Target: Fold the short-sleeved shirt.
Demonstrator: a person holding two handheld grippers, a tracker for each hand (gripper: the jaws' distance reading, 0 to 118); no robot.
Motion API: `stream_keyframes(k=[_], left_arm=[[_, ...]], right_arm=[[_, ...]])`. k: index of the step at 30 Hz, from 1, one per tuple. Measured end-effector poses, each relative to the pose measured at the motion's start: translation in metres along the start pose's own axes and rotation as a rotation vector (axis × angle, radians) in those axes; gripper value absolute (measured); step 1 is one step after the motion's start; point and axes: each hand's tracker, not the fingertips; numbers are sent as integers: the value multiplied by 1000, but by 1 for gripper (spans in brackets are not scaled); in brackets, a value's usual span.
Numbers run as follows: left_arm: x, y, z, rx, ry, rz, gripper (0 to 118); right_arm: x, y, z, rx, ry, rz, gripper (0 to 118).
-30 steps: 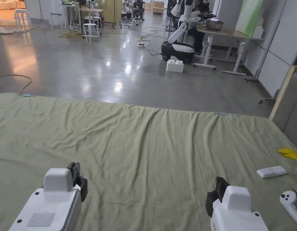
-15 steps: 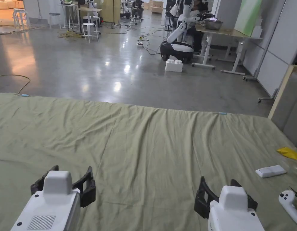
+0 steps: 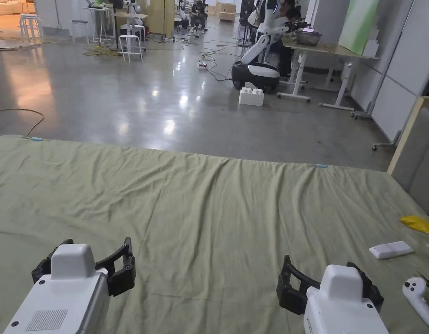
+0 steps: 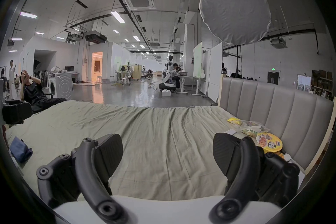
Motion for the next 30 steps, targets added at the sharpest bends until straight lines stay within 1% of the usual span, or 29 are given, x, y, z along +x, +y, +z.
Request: stream_keyframes(k=[3,7,8,12,16,24,30], left_arm=[[-5,4,-5,-7,-17,33,100],[-8,8,-11,-21,-27,38,100],[-8,8,-11,-22,-29,35,101],[-5,8,-11,-20,-22,-13,111],[-2,6,-10,-19,-33,-55,111],[6,6,-9,-11,-22,-71,113],[5,9,-8,-13,-40,-45,113]], right_arm=[[0,3,-5,-19,-22,-13,108],[3,4,-10,-35,-15,-56,110],[3,5,-11,-37,-13,-64,110],[1,9,-14,-51,-27,-81,110],[1,14,-19,-79,-30,-101,110],[-6,23,-22,-135,-31,-122,111],[-7,29,-20,-150,11,-151,111]])
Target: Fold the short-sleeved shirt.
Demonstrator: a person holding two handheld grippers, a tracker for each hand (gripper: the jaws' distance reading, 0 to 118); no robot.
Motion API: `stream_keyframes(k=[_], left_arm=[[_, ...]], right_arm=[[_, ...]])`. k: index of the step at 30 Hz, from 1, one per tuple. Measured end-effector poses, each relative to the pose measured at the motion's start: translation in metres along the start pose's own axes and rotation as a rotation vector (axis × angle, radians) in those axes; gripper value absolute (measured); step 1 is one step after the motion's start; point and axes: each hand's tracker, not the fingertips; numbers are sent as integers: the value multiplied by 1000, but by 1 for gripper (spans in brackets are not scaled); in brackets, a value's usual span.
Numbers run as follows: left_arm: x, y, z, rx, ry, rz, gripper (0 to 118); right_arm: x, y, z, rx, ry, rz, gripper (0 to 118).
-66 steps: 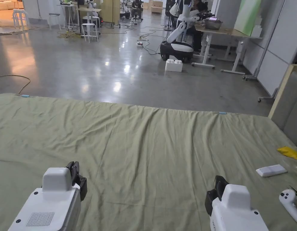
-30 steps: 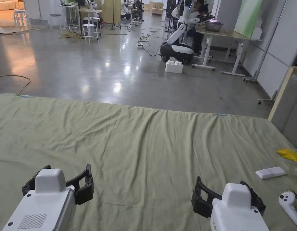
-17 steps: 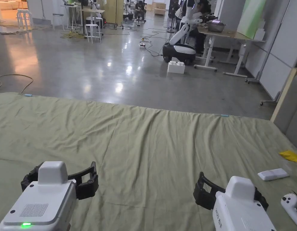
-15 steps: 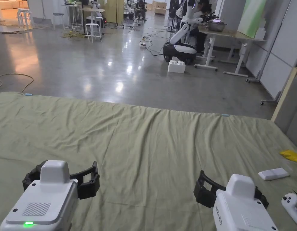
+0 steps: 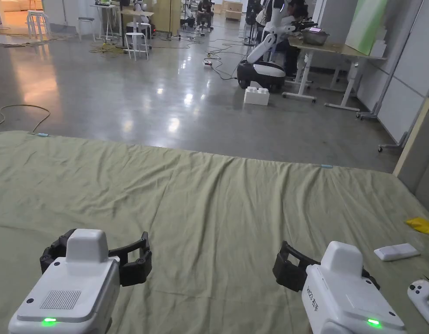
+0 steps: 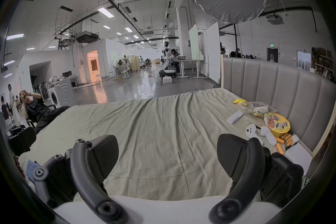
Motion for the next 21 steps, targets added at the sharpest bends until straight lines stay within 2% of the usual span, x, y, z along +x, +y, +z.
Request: stream_keyframes(k=[6,21], left_arm=[[0,-1,-2,-7,3,-14,113],[-2,-1,-3,-24,8,2,113]], right_arm=[[-3,6,5,-11,-31,-13,111],[-5,7,-1,-30,-43,14,111]])
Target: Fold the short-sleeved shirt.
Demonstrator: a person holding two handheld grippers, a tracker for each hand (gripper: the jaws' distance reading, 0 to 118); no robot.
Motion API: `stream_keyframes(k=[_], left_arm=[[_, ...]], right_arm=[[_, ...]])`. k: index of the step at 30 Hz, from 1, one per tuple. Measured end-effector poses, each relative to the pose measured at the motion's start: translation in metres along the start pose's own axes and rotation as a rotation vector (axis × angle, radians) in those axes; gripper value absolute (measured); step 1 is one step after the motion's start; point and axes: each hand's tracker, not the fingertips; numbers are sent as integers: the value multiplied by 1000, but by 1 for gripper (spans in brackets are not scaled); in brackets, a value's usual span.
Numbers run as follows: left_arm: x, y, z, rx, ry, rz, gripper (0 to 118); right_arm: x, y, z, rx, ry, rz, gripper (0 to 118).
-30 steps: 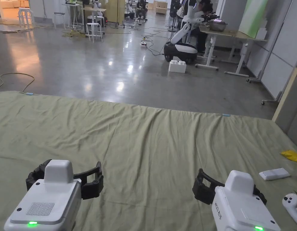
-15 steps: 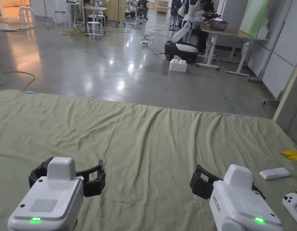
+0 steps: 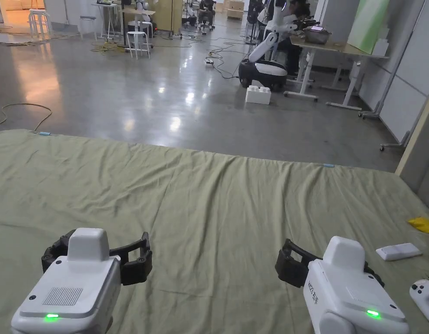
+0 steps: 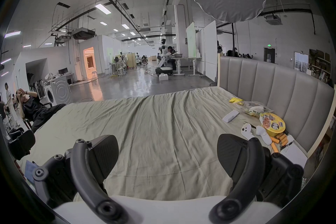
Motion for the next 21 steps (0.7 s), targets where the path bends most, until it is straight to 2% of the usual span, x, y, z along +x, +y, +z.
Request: stream_keyframes(k=[10,15,21], left_arm=[[-3,-1,0,6,14,-12,113],[-5,-2,-1,18,22,-17,113],[-5,-3,-2,25,19,-27,114]], right_arm=[[1,2,-3,-15,-1,5,111],[1,0,-5,-12,-35,16,111],[7,-9,-4,33,50,12,111]])
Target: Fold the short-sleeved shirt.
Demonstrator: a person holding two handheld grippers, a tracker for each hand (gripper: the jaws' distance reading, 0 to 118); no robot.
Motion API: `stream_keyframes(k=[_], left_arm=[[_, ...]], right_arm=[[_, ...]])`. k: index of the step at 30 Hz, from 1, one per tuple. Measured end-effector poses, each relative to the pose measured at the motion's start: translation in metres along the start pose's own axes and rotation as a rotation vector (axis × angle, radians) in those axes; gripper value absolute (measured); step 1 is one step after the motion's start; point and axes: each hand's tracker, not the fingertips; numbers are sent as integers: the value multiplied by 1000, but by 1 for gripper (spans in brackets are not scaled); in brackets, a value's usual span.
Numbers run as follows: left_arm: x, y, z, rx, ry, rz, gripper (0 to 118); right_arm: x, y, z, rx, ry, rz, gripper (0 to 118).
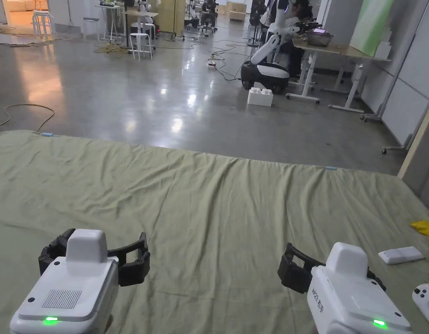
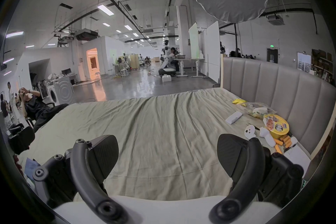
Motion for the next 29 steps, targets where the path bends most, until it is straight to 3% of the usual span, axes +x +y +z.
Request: stream_keyframes(k=[6,14,21,29], left_arm=[[2,-9,-1,22,-14,-28,114],[3,-12,-2,9,-39,-28,114],[2,-12,-3,1,-25,-22,114],[-1,-8,-6,-10,-15,-12,114]], right_arm=[[-8,-10,1,75,-45,102,111],[-8,-23,-3,151,-80,120,111],[-4,-23,-5,129,-65,78,112],[-6,-17,-7,126,-52,98,112]])
